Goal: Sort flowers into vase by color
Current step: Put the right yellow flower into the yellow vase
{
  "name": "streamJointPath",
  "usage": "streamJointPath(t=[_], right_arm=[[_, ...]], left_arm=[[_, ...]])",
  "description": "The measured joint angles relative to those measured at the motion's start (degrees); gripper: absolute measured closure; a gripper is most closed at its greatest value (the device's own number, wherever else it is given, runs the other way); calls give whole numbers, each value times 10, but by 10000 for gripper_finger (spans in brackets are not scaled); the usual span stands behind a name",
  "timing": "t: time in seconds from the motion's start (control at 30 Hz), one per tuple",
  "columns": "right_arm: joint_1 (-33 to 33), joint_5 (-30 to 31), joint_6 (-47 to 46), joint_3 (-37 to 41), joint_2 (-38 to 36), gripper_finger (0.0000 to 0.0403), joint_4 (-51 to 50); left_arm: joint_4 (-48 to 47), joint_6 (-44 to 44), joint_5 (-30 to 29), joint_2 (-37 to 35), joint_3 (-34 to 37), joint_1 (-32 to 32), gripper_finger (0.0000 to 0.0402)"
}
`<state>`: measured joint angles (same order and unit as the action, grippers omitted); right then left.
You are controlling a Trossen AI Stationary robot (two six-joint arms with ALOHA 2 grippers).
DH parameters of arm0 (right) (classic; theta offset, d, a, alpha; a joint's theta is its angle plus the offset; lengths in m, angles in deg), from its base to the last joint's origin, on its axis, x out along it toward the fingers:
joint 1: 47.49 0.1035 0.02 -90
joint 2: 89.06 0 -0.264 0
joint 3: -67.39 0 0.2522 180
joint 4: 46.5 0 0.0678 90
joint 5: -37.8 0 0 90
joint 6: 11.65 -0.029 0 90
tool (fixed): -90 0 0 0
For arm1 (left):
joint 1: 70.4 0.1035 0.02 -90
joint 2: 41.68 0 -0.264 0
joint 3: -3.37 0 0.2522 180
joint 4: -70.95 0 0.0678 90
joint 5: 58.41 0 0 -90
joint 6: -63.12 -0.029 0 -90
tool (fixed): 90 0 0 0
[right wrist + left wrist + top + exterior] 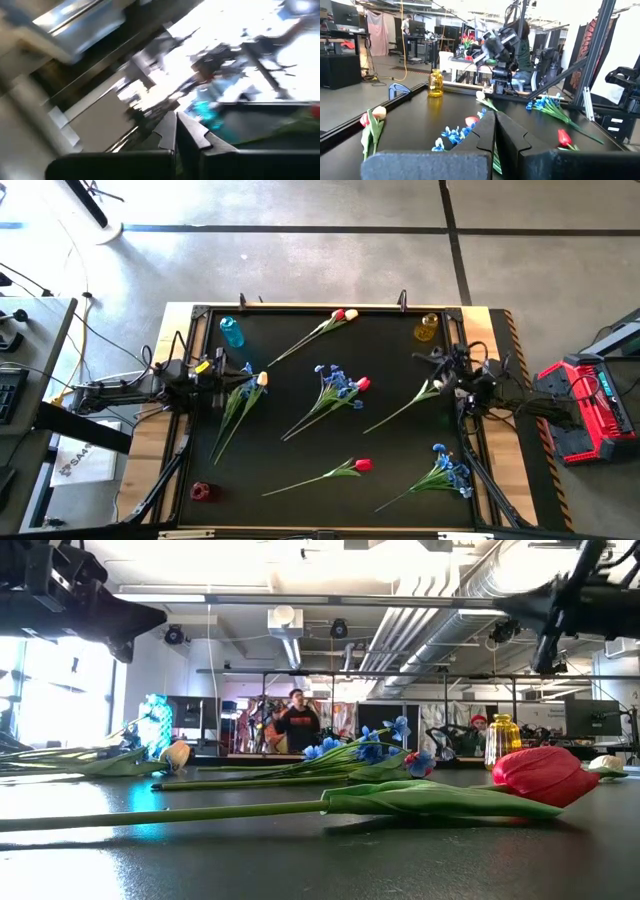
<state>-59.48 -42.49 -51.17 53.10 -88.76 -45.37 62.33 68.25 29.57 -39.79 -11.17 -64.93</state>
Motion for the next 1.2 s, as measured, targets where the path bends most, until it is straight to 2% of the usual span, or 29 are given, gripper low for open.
streamJointPath(t=[0.07,0.13,0.2,0.3,0.43,0.6,0.87,1.07,1.2], right_arm=[[0,67,-57,0,3,403,-34],[-1,97,-122,0,6,403,-85],[0,95,-187,-7,15,403,-136],[0,58,-243,-31,47,403,-182],[0,51,-276,-84,96,403,-268],[0,72,-285,-168,158,403,-331],[0,74,-305,-318,263,403,-385],[0,63,-257,-408,369,403,-403],[0,55,-185,-447,438,402,-404]], left_arm=[[6,-3,0,0,0,0,401],[9,-3,-1,0,0,0,401],[15,2,-1,0,0,0,402],[24,-2,2,0,0,0,402],[78,-7,-1,0,0,0,402],[118,8,-2,0,0,0,401],[67,23,-2,1,0,0,401],[44,33,-2,34,0,0,402],[59,32,-2,71,0,0,397]])
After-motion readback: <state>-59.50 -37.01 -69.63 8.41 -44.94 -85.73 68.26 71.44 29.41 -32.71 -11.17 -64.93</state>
